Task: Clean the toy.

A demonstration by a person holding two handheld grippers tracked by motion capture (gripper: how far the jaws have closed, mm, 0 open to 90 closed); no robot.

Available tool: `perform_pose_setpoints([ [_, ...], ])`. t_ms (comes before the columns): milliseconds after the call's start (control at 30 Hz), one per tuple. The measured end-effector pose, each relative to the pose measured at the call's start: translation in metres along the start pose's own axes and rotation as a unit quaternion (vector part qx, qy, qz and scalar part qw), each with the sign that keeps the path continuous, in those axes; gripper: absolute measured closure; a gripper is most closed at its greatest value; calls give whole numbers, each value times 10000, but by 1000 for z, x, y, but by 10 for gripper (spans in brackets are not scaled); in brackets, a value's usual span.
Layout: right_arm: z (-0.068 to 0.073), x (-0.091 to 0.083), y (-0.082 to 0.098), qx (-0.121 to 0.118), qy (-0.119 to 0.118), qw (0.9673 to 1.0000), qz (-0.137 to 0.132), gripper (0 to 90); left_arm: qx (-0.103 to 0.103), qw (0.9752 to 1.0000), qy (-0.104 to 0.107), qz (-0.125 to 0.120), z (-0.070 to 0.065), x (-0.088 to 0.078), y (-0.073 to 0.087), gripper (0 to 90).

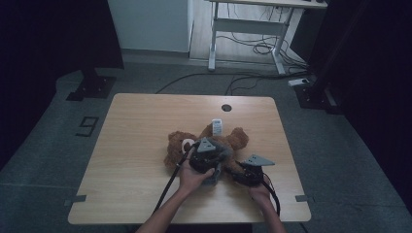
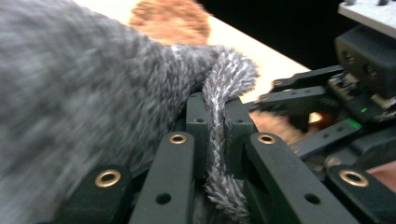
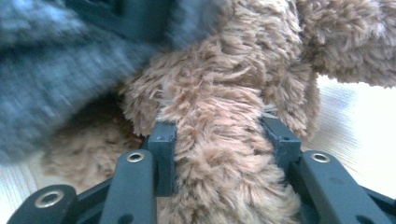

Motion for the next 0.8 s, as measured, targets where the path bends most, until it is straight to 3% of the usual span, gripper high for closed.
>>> perform_pose_setpoints([
  [133, 0, 0, 0, 39, 14, 10000, 11, 570, -202, 9984, -532, -17, 27, -27, 12, 832],
  [167, 0, -1, 0, 46, 16, 10000, 13, 571, -284, 9978, -602, 3, 36, -33, 17, 832],
  [267, 2, 0, 1, 15, -14, 10000, 20, 572, -540, 9979, -350, -122, 51, -50, 31, 840],
  [400, 6, 1, 0, -58, 47, 10000, 54, 573, -470, 9960, -673, -339, 56, -77, 45, 839],
  [500, 3, 1, 1, 40, -56, 10000, 28, 574, -608, 9920, -1046, -363, 72, -94, 60, 833],
  [567, 2, 1, 2, 51, -66, 10000, 32, 574, -866, 9892, -1161, -212, 89, -97, 76, 833],
  [700, 2, 1, 1, 68, -76, 9999, 35, 574, -1443, 9832, -1117, 62, 120, -88, 108, 832],
  [800, 1, 1, 2, 99, -81, 9999, 22, 574, -1796, 9796, -889, 129, 132, -79, 122, 831],
])
Point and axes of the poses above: each handheld gripper's, and its own axes: x roughly forward along the jaws, y roughly out of its underside, z roughly to its left, the point moved 6 cm from there along x, roughly forward along the jaws, and after that the axes turned 14 degrees about z, right-handed, at the moved point
